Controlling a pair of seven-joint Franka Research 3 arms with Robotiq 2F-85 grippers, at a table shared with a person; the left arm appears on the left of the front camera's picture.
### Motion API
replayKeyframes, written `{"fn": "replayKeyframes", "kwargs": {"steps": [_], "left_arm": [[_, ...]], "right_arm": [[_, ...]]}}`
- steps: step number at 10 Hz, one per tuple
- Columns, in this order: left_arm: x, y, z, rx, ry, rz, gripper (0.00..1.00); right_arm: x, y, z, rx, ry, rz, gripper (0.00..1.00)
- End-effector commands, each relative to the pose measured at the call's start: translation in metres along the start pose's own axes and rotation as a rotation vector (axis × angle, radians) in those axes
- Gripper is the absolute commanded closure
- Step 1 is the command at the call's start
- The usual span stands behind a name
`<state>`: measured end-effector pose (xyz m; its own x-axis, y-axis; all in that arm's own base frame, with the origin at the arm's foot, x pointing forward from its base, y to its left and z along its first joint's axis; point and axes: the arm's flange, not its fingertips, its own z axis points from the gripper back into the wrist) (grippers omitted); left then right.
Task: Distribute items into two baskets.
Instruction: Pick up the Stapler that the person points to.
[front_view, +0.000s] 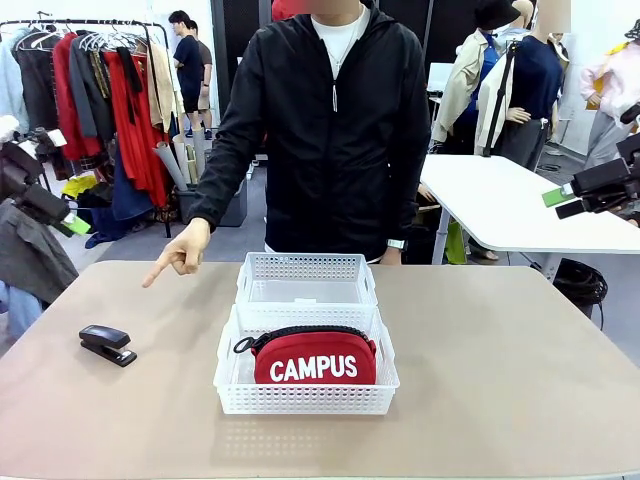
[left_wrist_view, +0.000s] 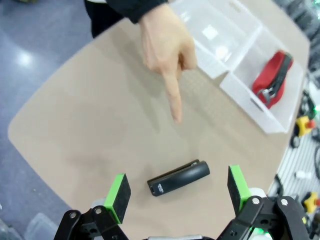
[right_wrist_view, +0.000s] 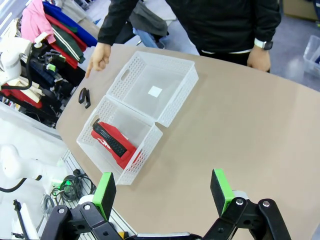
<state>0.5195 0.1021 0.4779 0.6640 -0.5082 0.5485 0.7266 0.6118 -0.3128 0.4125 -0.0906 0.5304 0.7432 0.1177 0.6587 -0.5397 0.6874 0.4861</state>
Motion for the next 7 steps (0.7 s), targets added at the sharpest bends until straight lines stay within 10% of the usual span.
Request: {"fn": "replayKeyframes", "kwargs": {"steps": [1,7], "left_arm": [[0.003,-0.001,-0.009,0.022,0.088,-0.124,0.0],[-0.003,-0.029,-0.074,0.079,0.336,-0.345,0.0]], "right_arm": [[0.001,0.001,0.0,0.005,-0.004,0.004,0.0],[0.001,0.001,0.0,0.005,-0.004,0.004,0.0]]}}
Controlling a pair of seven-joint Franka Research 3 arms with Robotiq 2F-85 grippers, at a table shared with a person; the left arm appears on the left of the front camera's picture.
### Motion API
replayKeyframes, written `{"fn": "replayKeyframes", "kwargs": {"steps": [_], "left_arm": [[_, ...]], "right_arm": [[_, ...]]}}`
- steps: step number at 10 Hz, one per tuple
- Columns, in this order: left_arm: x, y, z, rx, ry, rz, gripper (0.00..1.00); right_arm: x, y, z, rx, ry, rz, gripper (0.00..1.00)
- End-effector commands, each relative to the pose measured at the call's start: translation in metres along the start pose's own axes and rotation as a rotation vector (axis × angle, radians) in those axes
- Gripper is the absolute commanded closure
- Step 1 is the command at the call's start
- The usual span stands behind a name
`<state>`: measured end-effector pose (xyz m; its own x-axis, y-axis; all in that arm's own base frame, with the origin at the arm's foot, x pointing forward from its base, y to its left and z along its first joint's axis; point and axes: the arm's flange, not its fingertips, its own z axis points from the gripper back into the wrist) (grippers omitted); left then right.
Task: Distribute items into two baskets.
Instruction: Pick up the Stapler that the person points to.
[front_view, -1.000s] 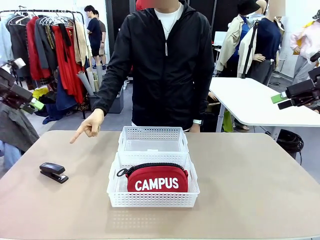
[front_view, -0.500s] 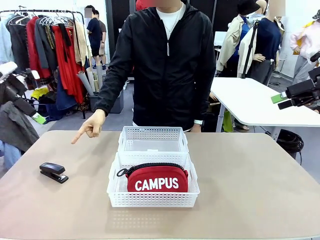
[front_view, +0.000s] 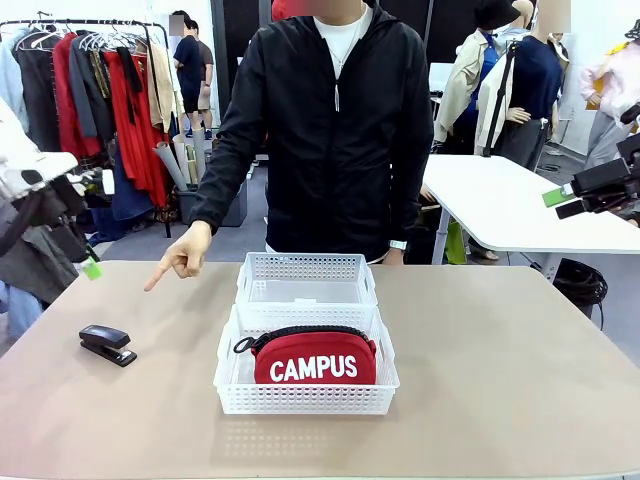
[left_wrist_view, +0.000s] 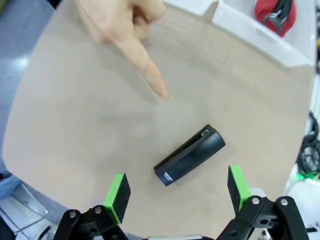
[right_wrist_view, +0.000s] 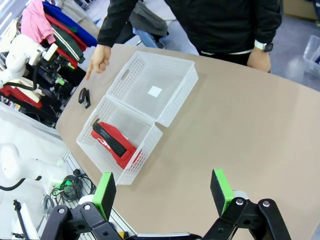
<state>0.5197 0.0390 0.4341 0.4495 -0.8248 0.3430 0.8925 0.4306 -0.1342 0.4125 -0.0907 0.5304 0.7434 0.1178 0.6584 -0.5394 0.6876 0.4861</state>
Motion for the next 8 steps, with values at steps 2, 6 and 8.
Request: {"fn": "replayKeyframes", "kwargs": {"steps": [2,6,8], "left_arm": [[-0.018,-0.018,-0.02,0.02,0.058,-0.067,0.0],[-0.025,-0.035,-0.05,0.009,0.098,-0.125,0.0],[-0.028,-0.037,-0.055,0.013,0.075,-0.115,0.0]], "right_arm": [[0.001,0.001,0.0,0.005,-0.004,0.005,0.0],[0.001,0.001,0.0,0.005,-0.004,0.005,0.0],[0.001,0.001,0.0,0.005,-0.004,0.005,0.0]]}}
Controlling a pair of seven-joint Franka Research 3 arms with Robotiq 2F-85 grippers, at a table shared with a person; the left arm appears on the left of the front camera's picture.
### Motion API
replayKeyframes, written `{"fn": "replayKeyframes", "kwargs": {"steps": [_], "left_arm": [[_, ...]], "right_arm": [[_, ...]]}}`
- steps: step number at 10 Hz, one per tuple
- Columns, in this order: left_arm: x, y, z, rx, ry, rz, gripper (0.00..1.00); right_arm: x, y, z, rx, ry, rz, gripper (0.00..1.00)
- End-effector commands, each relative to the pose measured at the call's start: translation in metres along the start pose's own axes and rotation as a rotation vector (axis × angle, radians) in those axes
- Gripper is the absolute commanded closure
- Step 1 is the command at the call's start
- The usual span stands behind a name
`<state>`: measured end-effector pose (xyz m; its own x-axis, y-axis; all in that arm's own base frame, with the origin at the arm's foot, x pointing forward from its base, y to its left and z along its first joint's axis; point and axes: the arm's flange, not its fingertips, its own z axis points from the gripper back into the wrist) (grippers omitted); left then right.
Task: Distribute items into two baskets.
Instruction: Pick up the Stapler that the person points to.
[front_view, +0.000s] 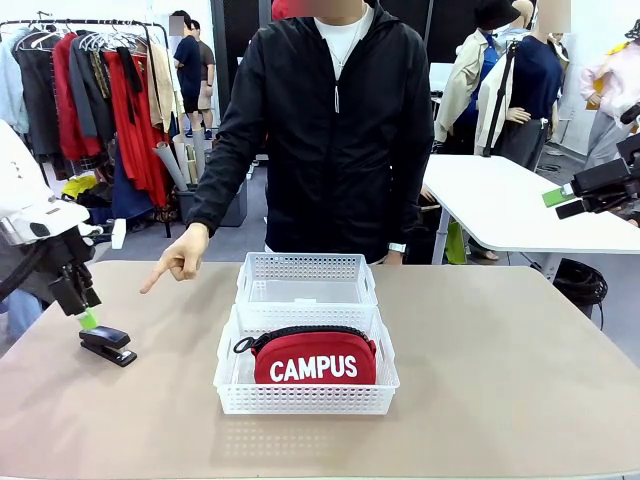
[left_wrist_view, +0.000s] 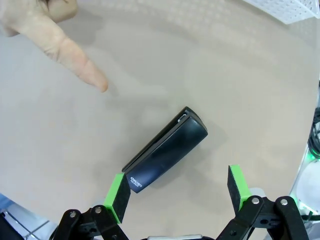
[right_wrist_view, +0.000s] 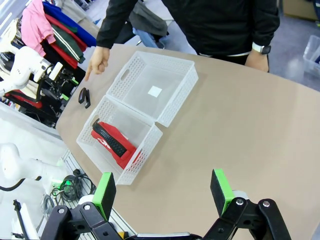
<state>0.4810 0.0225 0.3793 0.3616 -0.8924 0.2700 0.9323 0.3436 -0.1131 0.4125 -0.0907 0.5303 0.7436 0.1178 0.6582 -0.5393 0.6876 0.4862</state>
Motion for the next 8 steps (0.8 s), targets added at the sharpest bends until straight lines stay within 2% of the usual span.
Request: {"fn": "replayKeyframes", "kwargs": {"steps": [1,8], "left_arm": [[-0.0002,0.0013,0.0024,0.001,-0.001,0.001,0.0],[0.0008,0.0008,0.0015,0.003,-0.001,0.0,0.0]], "right_arm": [[0.0011,0.0013,0.0001,0.005,-0.005,0.005,0.0],[0.0011,0.0013,0.0001,0.005,-0.005,0.005,0.0]]}}
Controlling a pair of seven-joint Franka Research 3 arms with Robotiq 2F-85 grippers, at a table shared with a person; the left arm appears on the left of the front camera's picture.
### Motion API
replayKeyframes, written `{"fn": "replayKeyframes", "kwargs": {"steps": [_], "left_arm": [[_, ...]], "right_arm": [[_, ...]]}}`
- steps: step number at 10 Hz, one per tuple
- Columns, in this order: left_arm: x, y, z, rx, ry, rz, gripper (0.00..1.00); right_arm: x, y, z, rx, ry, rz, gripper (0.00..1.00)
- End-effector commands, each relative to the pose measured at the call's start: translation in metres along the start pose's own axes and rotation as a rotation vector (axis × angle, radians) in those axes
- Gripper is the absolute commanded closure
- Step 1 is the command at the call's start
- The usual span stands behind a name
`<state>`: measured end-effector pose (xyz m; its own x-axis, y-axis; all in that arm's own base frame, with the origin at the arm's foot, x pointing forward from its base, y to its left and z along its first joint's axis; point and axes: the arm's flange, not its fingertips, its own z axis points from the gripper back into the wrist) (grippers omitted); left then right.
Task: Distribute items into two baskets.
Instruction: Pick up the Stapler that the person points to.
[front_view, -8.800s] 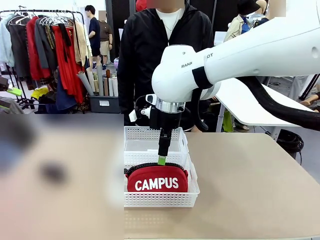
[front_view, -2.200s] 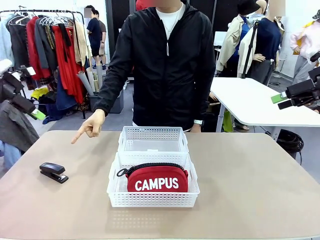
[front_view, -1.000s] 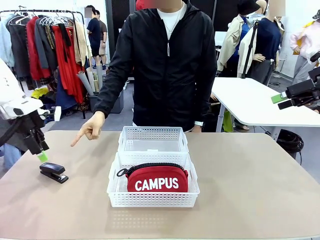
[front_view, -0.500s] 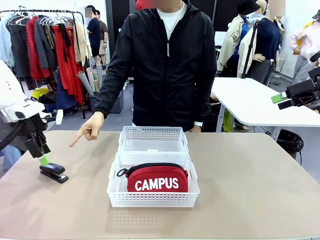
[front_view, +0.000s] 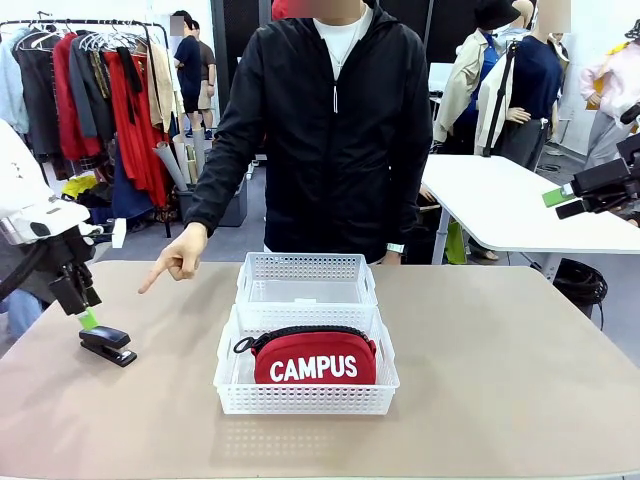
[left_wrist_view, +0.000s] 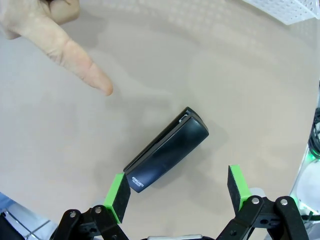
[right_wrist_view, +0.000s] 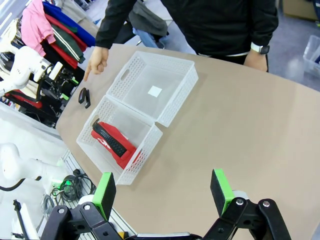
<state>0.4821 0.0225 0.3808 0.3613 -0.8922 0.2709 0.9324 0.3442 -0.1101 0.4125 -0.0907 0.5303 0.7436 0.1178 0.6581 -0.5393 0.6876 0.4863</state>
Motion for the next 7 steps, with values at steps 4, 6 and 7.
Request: {"fn": "replayKeyframes", "kwargs": {"steps": [4,6,7], "left_arm": [[0.0129,0.0013,-0.0024,0.007,0.053,-0.198,0.0],[0.0145,-0.002,-0.0036,0.058,0.089,-0.334,0.0],[0.0162,-0.0005,-0.0031,0.04,0.102,-0.368,0.0]], "right_arm": [[0.0011,0.0013,0.0001,0.005,-0.005,0.005,0.0],[0.0011,0.0013,0.0001,0.005,-0.005,0.005,0.0],[0.0011,0.0013,0.0001,0.005,-0.005,0.005,0.0]]}}
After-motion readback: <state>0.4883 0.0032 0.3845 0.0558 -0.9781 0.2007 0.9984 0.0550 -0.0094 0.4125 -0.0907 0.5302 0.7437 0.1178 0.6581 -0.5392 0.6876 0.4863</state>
